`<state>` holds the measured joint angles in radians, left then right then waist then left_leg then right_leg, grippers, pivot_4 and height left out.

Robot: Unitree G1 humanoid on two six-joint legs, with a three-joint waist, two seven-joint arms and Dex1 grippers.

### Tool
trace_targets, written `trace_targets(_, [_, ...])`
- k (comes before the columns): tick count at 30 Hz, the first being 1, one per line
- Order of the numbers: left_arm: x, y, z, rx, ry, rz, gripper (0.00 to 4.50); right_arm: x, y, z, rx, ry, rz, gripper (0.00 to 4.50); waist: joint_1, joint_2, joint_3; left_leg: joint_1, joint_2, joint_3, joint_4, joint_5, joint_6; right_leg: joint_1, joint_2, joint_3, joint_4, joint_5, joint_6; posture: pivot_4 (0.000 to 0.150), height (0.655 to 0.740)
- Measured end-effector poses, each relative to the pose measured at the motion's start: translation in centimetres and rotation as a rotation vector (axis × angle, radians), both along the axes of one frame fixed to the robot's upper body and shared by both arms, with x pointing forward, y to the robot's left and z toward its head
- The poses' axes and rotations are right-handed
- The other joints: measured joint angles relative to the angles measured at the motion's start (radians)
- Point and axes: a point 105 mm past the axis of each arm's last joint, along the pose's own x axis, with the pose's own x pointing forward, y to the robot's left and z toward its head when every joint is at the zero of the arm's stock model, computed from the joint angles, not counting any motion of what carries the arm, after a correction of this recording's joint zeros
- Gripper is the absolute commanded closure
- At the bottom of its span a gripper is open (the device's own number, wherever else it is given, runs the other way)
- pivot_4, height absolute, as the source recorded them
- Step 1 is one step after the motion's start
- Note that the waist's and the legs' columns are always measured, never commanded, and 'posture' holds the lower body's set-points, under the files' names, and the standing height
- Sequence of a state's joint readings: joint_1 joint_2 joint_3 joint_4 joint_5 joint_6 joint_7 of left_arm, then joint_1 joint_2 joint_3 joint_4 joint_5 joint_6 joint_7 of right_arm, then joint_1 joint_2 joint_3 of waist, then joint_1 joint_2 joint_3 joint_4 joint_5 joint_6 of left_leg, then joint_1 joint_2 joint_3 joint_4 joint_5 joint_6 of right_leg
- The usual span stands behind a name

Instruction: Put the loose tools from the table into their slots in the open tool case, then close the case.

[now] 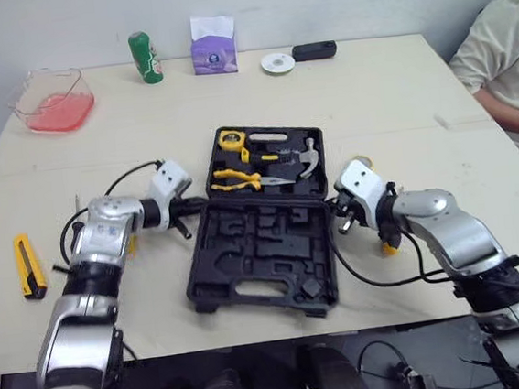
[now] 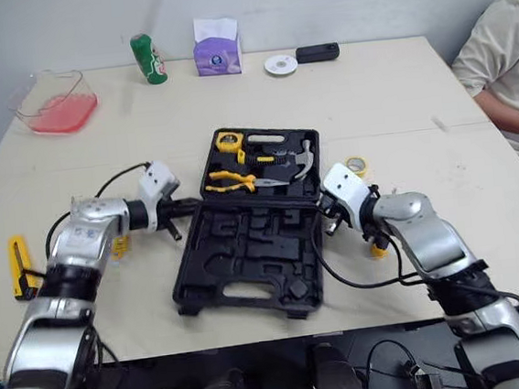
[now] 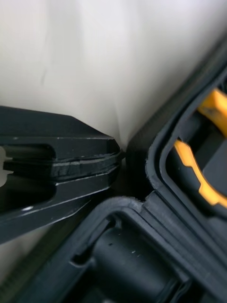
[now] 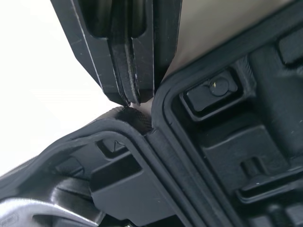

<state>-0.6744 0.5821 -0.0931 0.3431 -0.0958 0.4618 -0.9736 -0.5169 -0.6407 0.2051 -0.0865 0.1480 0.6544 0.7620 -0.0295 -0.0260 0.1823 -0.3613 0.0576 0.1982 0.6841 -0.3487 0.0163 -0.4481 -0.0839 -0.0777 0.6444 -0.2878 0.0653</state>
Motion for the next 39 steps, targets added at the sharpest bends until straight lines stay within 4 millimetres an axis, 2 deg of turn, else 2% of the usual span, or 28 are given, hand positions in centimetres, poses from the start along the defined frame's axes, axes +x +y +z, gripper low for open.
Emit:
trace_targets(4, [-2.4,-0.7,-0.6,-0.001,0.042,-0.014,4.50,-1.3,-0.7,-0.5,-0.028,0.022,0.048,4.46,0.001,0.000,0.000,0.002,0.001,-0.001,0.000,0.000,-0.001,0.000,0.001,0.002,0.001,0.000,0.000,0.150,0.7400])
trace_targets(7, [-3.3,-0.9,-0.8,-0.004,0.055,-0.004,4.50,-1.5,-0.9,-0.6,-0.040,0.027,0.057,4.46,0.002,0.000,0.000,0.003,0.001,-0.001,0.000,0.000,-0.001,0.000,0.002,0.004,0.001,0.000,0.000,0.150,0.7400])
trace_targets(14, [-2.6,-0.5,-1.0,-0.053,0.030,0.107,4.50,-0.4,-0.5,-0.5,-0.011,-0.006,0.013,4.46,0.002,0.000,0.000,0.005,0.002,0.000,0.002,0.000,-0.002,0.001,0.002,0.006,0.001,0.000,-0.001,0.150,0.7400])
trace_targets(23, [-2.6,0.1,-0.8,-0.053,0.016,0.136,4.50,0.2,-0.6,-0.1,-0.057,-0.035,0.014,4.46,0.002,0.000,0.000,0.006,0.003,0.001,0.002,-0.001,-0.002,0.001,0.002,0.006,0.001,-0.001,-0.002,0.150,0.7400])
trace_targets(25, [-3.1,0.7,-0.8,-0.085,0.018,0.157,4.50,-0.2,-0.7,0.3,-0.041,-0.039,0.020,4.46,-0.001,0.000,0.000,0.005,0.005,0.001,0.001,-0.001,-0.003,0.001,0.002,0.007,0.001,-0.001,-0.002,0.150,0.7400])
trace_targets(26, [-4.1,1.4,-0.7,-0.131,0.022,0.178,4.50,-0.7,-1.2,0.9,-0.007,-0.046,0.014,4.46,-0.004,0.001,0.000,0.005,0.006,0.002,0.001,-0.002,-0.004,0.000,0.002,0.009,0.003,-0.001,-0.002,0.150,0.7400])
trace_targets(28, [-6.3,4.2,-0.5,-0.250,0.044,0.271,4.50,-1.8,-4.1,2.7,0.059,-0.059,-0.058,4.46,-0.005,0.001,0.000,0.004,0.009,0.001,0.000,-0.004,-0.006,-0.001,0.003,0.013,0.001,-0.002,-0.005,0.150,0.7400])
trace_targets(30, [-8.9,8.5,0.5,-0.358,0.038,0.406,3.86,-3.1,-8.4,4.4,0.099,-0.067,-0.170,4.50,0.001,0.000,0.000,0.004,0.011,-0.001,0.000,-0.005,-0.008,-0.001,0.004,0.013,0.000,-0.003,-0.007,0.150,0.7400])
trace_targets(31, [-10.1,10.4,1.4,-0.403,0.018,0.465,3.68,-3.8,-10.3,4.9,0.113,-0.067,-0.215,4.18,0.002,0.000,0.000,0.004,0.011,-0.001,0.000,-0.005,-0.008,-0.001,0.004,0.013,-0.002,-0.003,-0.007,0.150,0.7400])
trace_targets(33, [-12.3,13.1,2.5,-0.445,-0.024,0.553,2.85,-5.4,-12.5,5.0,0.117,-0.043,-0.257,3.49,0.004,0.000,0.000,0.009,0.010,-0.002,0.000,-0.005,-0.008,0.004,0.004,0.013,-0.005,-0.004,-0.008,0.150,0.7400])
trace_targets(35, [-14.8,15.8,2.4,-0.415,-0.035,0.653,1.90,-7.1,-14.6,4.4,0.102,0.008,-0.284,2.54,0.003,0.000,0.000,0.010,0.008,-0.002,0.000,-0.005,-0.007,0.006,0.003,0.014,-0.004,-0.003,-0.007,0.150,0.7400])
trace_targets(36, [-15.8,16.8,2.0,-0.399,-0.026,0.695,1.38,-7.8,-15.6,4.1,0.092,0.027,-0.303,1.92,0.002,0.000,0.000,0.010,0.008,-0.001,0.000,-0.005,-0.006,0.006,0.002,0.014,-0.004,-0.002,-0.007,0.150,0.7400])
trace_targets(39, [-17.7,19.1,1.5,-0.387,-0.017,0.805,0.01,-9.0,-18.2,4.1,0.080,0.057,-0.356,0.39,0.002,-0.001,0.000,0.010,0.008,-0.002,0.000,-0.005,-0.006,0.005,0.002,0.014,-0.004,-0.002,-0.008,0.150,0.7400])
